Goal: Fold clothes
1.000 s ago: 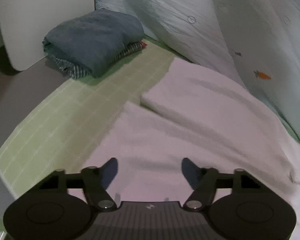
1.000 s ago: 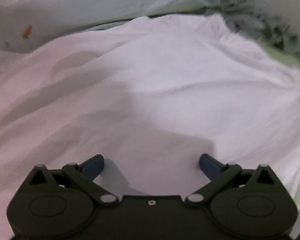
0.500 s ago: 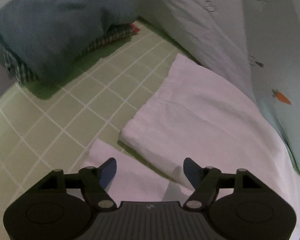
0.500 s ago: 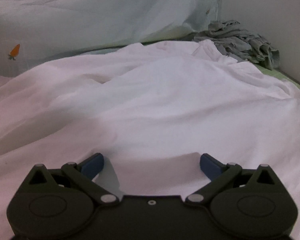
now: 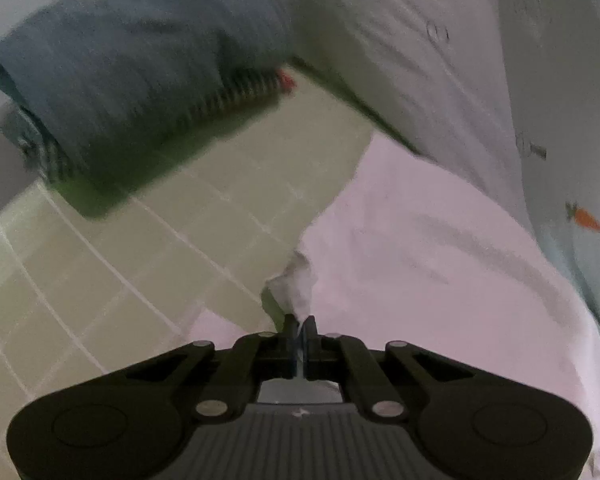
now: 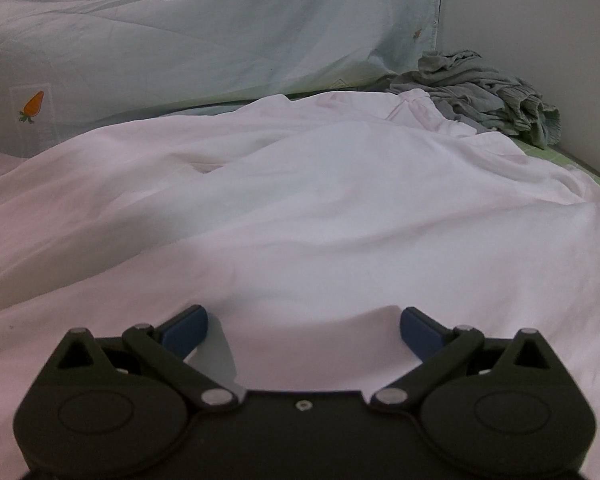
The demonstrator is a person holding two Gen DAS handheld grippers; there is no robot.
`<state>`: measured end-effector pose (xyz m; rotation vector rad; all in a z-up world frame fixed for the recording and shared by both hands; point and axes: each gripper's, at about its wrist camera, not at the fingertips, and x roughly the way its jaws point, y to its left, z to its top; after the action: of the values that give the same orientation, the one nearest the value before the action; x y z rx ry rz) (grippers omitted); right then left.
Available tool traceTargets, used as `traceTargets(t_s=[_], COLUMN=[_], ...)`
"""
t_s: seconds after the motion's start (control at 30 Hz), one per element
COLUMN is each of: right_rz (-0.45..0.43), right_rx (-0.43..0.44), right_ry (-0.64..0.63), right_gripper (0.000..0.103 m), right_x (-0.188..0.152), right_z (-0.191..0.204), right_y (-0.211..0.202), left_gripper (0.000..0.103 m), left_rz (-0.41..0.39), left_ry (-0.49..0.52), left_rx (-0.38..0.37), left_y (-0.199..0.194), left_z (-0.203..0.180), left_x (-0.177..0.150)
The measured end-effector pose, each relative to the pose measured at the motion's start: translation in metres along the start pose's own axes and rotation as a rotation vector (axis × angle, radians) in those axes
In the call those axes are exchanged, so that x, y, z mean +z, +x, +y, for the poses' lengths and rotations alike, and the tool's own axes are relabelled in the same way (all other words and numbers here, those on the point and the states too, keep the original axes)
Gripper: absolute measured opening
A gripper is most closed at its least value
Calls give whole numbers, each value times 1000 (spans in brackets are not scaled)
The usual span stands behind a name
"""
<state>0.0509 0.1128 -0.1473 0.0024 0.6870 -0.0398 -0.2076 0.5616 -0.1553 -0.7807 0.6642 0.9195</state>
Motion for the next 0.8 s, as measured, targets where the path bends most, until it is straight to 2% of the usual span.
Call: traceTargets(t_s=[0.13, 0.17, 0.3, 0.33, 0.4, 0.47, 0.53, 0.6, 0.67, 0.8], right_rz=[2, 2, 2, 2, 2, 2, 2, 2, 2, 1], right_rx=[1, 1, 6, 6, 8, 9, 12, 14, 16, 21], right_ry=[-3, -4, -7, -7, -8, -9, -11, -11, -10, -7], right_gripper=[103, 103, 103, 103, 103, 103, 103, 103, 103, 103], right_x=[1, 1, 1, 1, 1, 1, 1, 1, 1, 2], right_z=[0, 0, -2, -3, -4, -5, -6, -7, -8, -8], right_y=[0, -1, -1, -1, -1, -1, -1, -1, -1, -1], left_gripper=[3, 3, 4, 6, 12, 30, 43, 49, 64, 68], left_rz=[-96, -97, 27, 38, 24, 14, 10, 8, 13, 59], left_ry=[47, 40, -57, -51, -28, -12, -10, -6, 11, 55], left_rx=[73, 101, 126, 126, 136, 129, 113, 105, 101, 71], left_y=[-21, -20, 0, 1, -5, -12, -19, -26, -35, -52], left_z=[6, 12, 36, 37, 35, 36, 38, 41, 45, 56], left_x=[9, 10, 4, 2, 2, 3, 4, 4, 0, -20])
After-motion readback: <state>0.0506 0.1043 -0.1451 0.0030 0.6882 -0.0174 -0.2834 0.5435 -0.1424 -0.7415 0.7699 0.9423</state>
